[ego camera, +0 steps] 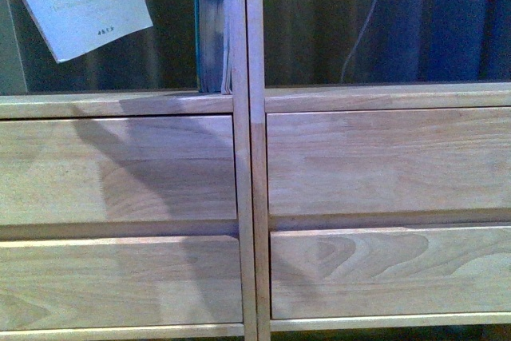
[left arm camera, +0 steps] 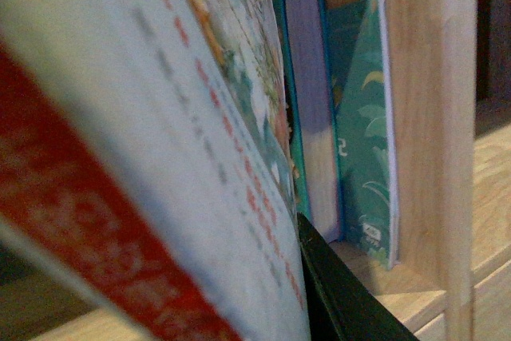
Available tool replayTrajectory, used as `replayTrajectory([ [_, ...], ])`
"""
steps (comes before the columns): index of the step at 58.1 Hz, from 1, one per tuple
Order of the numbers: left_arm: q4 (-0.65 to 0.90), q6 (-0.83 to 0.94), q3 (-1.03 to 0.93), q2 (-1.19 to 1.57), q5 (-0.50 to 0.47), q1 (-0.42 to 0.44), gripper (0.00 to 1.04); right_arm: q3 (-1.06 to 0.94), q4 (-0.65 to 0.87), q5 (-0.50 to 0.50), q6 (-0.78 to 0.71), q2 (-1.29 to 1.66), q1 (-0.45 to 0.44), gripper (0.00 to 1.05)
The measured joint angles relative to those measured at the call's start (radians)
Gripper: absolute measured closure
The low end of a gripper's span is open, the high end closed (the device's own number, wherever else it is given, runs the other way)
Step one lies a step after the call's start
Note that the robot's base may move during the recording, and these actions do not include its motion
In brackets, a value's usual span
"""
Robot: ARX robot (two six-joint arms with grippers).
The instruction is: Organize books on shelf
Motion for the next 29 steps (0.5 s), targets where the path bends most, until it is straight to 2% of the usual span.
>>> replayTrajectory([
  [7, -0.032, 0.074, 0.076, 0.068, -0.040, -0.011, 0.97, -0.002, -0.006, 0.020, -0.031, -0.009, 0.005, 0.07],
  [9, -0.043, 0.089, 0.099, 0.086, -0.049, -0.014, 0.97, 0.012, -0.073, 0.097, -0.007, -0.016, 0.020, 0.11],
  [10, -0.051, 0.098, 0.116, 0.099, -0.055, -0.017, 0.97, 0.025, -0.165, 0.182, 0.026, -0.028, 0.031, 0.15],
  [12, -0.063, 0.108, 0.141, 0.119, -0.064, -0.022, 0.97, 0.025, -0.261, 0.264, 0.068, -0.047, 0.036, 0.19],
  [16, -0.092, 0.135, 0.197, 0.163, -0.084, -0.030, 0.97, -0.026, -0.376, 0.372, 0.130, -0.097, 0.033, 0.29],
  [21, -0.126, 0.161, 0.258, 0.212, -0.112, -0.037, 0.97, -0.118, -0.367, 0.386, 0.173, -0.146, 0.018, 0.41],
  [25, -0.179, 0.190, 0.359, 0.286, -0.154, -0.053, 0.97, -0.229, -0.325, 0.375, 0.199, -0.195, 0.000, 0.57],
  [29, -0.215, 0.210, 0.427, 0.334, -0.188, -0.066, 0.97, -0.290, -0.299, 0.359, 0.208, -0.228, -0.010, 0.67],
])
